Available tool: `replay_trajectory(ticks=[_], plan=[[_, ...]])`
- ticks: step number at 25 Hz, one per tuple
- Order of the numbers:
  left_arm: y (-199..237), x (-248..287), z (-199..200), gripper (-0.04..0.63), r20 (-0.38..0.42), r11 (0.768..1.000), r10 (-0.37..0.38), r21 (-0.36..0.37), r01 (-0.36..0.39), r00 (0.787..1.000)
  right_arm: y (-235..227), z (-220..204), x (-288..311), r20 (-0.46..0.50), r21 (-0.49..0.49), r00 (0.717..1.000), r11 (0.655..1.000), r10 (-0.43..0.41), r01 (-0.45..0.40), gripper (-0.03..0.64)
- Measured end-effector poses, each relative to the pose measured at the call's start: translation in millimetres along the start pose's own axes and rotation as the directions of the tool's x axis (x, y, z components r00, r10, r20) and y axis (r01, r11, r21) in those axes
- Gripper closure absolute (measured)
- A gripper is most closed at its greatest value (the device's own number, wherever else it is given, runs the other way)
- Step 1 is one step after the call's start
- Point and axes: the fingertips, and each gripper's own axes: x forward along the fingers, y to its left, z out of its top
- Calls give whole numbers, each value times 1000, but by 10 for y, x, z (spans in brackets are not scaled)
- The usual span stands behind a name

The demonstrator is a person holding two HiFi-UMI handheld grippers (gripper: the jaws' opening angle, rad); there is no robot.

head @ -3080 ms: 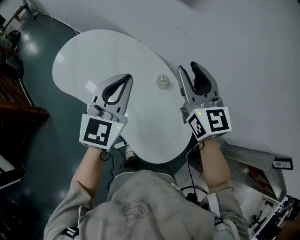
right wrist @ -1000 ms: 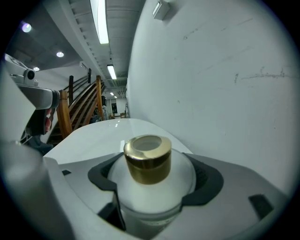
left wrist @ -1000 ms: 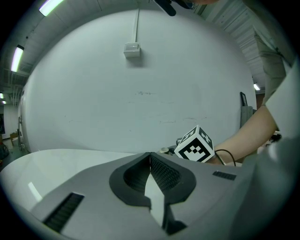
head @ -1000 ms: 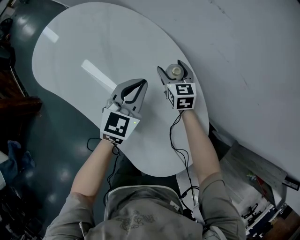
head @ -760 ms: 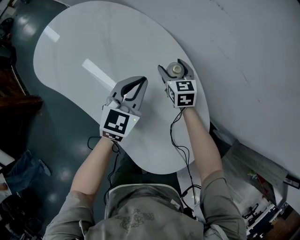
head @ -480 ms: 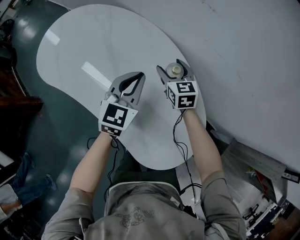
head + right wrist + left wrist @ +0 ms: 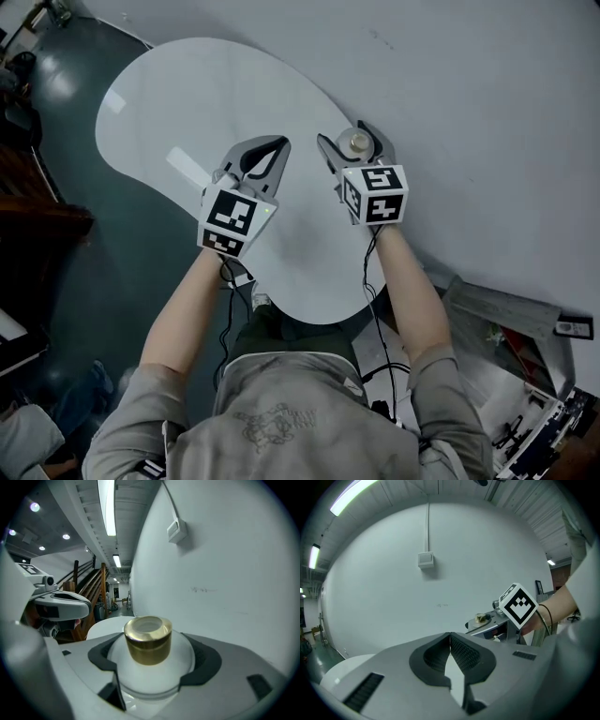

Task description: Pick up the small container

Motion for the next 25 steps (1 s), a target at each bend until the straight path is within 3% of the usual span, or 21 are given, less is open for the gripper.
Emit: replay_trajectory(ticks=[6,13,20,25], plan=[[-119,-318,492,578,58,999,-5,38,3,998,151,486,-586,22,-47,1000,999,-17,18,282],[-348,-725,952,578,118,997,-25,75,16,993,531,886,-1309,78,-74,996,996,46,-40,282],[-523,-1134,1197,578,163,996,-25,92,10,986,930,1031,-1901,111,-98,989,992,94,-83,282],[-751,-1388,1290,578,192,993,-33,118,11,981,1130,900,-2189,94,-91,987,989,128,-119,282]])
